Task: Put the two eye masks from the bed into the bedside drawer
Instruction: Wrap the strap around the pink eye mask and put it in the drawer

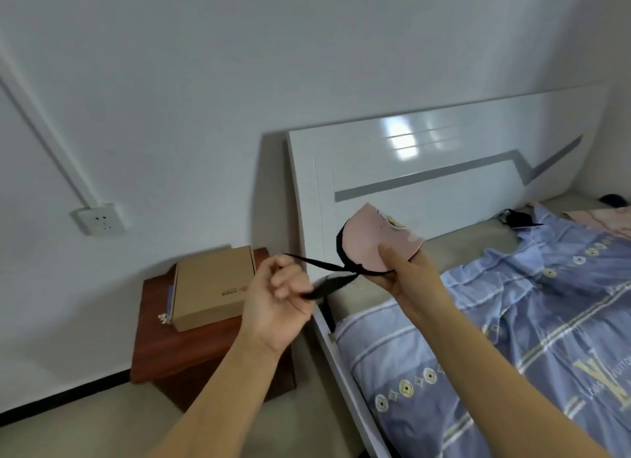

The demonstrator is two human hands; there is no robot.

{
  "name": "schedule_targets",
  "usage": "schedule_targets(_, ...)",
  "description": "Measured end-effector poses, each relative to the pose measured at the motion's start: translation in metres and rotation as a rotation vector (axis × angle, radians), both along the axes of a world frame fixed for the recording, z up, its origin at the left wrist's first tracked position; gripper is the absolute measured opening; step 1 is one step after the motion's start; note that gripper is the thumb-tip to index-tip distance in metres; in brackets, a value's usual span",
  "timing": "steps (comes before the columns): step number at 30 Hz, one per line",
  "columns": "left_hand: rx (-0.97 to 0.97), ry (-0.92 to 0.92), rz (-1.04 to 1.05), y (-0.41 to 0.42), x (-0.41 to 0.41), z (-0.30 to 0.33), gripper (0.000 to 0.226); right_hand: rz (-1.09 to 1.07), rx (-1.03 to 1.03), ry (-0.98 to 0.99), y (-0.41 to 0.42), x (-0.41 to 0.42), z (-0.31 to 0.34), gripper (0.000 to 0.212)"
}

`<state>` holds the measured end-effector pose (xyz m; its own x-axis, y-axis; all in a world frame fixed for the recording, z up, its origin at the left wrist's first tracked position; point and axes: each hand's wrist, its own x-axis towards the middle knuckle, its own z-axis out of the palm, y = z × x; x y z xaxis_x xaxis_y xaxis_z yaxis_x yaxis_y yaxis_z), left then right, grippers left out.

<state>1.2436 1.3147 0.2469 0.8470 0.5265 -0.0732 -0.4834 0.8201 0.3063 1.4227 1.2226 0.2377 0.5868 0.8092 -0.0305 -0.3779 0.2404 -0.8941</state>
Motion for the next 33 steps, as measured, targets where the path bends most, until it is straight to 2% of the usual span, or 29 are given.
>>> schedule_targets(2,0.245,0.102,-0.353,-0.024,-0.003,0.000,0.037,0.016,-0.009,-0.096,-0.009,-0.007,0.013,0.034)
schedule_targets(4,0.652,0.374,-0.658,-0.044,0.003,-0.011,0.047,0.028,-0.020,-0.209,-0.017,-0.010,0.028,0.032)
schedule_targets(5,0.846,0.532,-0.710,-0.051,0.010,-0.017,0.048,0.045,-0.044,-0.289,-0.020,-0.012,0.036,0.029)
schedule_targets(6,1.059,0.708,-0.664,-0.057,0.017,-0.019,0.044,0.057,-0.089,-0.398,-0.023,-0.014,0.041,0.027)
schedule_targets(7,1.276,0.904,-0.528,-0.059,0.025,-0.021,0.037,0.058,-0.136,-0.509,-0.026,-0.016,0.045,0.027)
schedule_targets(8,1.456,1.106,-0.310,-0.058,0.032,-0.021,0.036,0.042,-0.163,-0.577,-0.029,-0.017,0.045,0.028)
schedule_targets(9,1.545,1.216,-0.053,-0.057,0.037,-0.019,0.047,0.008,-0.164,-0.589,-0.033,-0.016,0.045,0.030)
schedule_targets(10,1.540,1.198,0.163,-0.059,0.041,-0.016,0.063,-0.032,-0.143,-0.529,-0.038,-0.013,0.044,0.032)
schedule_targets(11,1.519,1.104,0.294,-0.060,0.044,-0.012,0.078,-0.053,-0.108,-0.403,-0.044,-0.008,0.044,0.034)
schedule_targets(12,1.583,1.015,0.382,-0.062,0.047,-0.007,0.088,-0.038,-0.068,-0.251,-0.051,-0.001,0.044,0.035)
schedule_targets(14,1.854,0.894,0.482,-0.069,0.058,0.008,0.088,0.081,-0.069,-0.021,-0.064,0.016,0.045,0.030)
schedule_targets(15,1.989,0.825,0.533,-0.075,0.062,0.017,0.081,0.182,-0.123,0.008,-0.072,0.021,0.047,0.026)
schedule_targets(17,2.185,0.692,0.589,-0.087,0.066,0.035,0.051,0.336,-0.282,-0.151,-0.083,0.032,0.049,0.025)
schedule_targets(18,2.280,0.599,0.608,-0.091,0.066,0.041,0.035,0.364,-0.350,-0.310,-0.087,0.039,0.050,0.033)
schedule_targets(20,2.446,0.458,0.610,-0.100,0.064,0.045,0.025,0.342,-0.413,-0.644,-0.092,0.051,0.056,0.050)
schedule_targets(22,2.478,0.464,0.496,-0.104,0.062,0.047,0.020,0.448,-0.393,-0.872,-0.094,0.052,0.071,0.044)
schedule_targets(24,2.444,0.463,0.427,-0.108,0.065,0.051,0.037,0.623,-0.412,-0.935,-0.093,0.045,0.082,0.020)
schedule_targets(25,2.490,0.450,0.440,-0.111,0.066,0.055,0.040,0.675,-0.404,-0.952,-0.093,0.038,0.087,0.007)
schedule_targets(28,2.733,0.367,0.514,-0.115,0.066,0.061,0.030,0.683,-0.363,-1.090,-0.083,0.037,0.082,0.029)
schedule_targets(30,2.751,0.337,0.490,-0.115,0.064,0.062,0.027,0.643,-0.333,-1.178,-0.079,0.032,0.081,0.028)
schedule_targets(31,2.736,0.321,0.461,-0.113,0.062,0.060,0.024,0.609,-0.283,-1.195,-0.078,0.030,0.082,0.008)
schedule_targets(33,2.678,0.342,0.378,-0.108,0.055,0.058,0.017,0.430,-0.215,-1.151,-0.069,0.033,0.077,0.026)
